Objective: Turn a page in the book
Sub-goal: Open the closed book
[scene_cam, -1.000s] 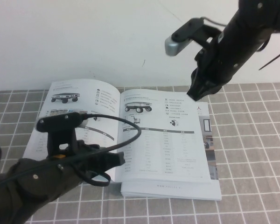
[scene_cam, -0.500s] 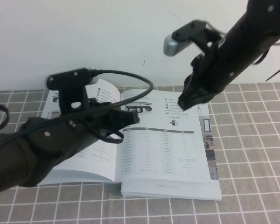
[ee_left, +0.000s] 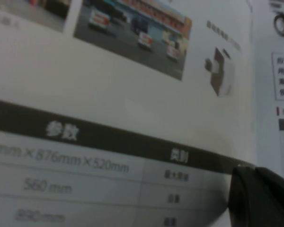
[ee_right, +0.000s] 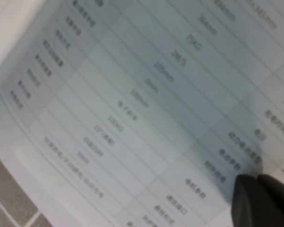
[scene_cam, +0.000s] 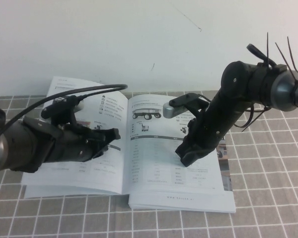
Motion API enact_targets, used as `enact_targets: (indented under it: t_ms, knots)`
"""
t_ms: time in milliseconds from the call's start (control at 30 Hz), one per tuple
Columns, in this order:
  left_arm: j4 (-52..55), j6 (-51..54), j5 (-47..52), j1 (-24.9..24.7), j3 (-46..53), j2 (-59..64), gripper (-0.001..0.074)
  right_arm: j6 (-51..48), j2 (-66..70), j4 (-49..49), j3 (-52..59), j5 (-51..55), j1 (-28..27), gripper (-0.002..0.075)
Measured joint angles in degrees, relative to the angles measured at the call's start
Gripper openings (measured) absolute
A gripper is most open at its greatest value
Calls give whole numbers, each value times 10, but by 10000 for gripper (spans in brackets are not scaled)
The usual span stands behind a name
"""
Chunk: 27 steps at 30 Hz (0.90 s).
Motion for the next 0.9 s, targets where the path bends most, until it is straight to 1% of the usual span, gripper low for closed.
enact_targets:
  t_ms: [200,367,533,633,667,767,900]
  knots:
    - [0,12,34,2,-2,48,-2,5,8,1,0,0,0,-1]
    - [2,33,56,3,-7,55,-2,10,6,1,0,-1,0,-2]
    - [11,70,108,3,-13,6,-2,14,-35,-9,0,-4,0,-2]
    - [38,76,136,3,-15,-53,-2,20,-99,-23,0,-4,0,-2]
    - [54,76,151,3,-17,-75,-2,21,-125,-24,0,0,0,-2]
    - [135,71,241,3,-27,-131,-2,21,-197,-39,0,35,0,-2]
    - [236,23,384,3,-35,-183,-2,29,-276,-103,0,134,0,-2]
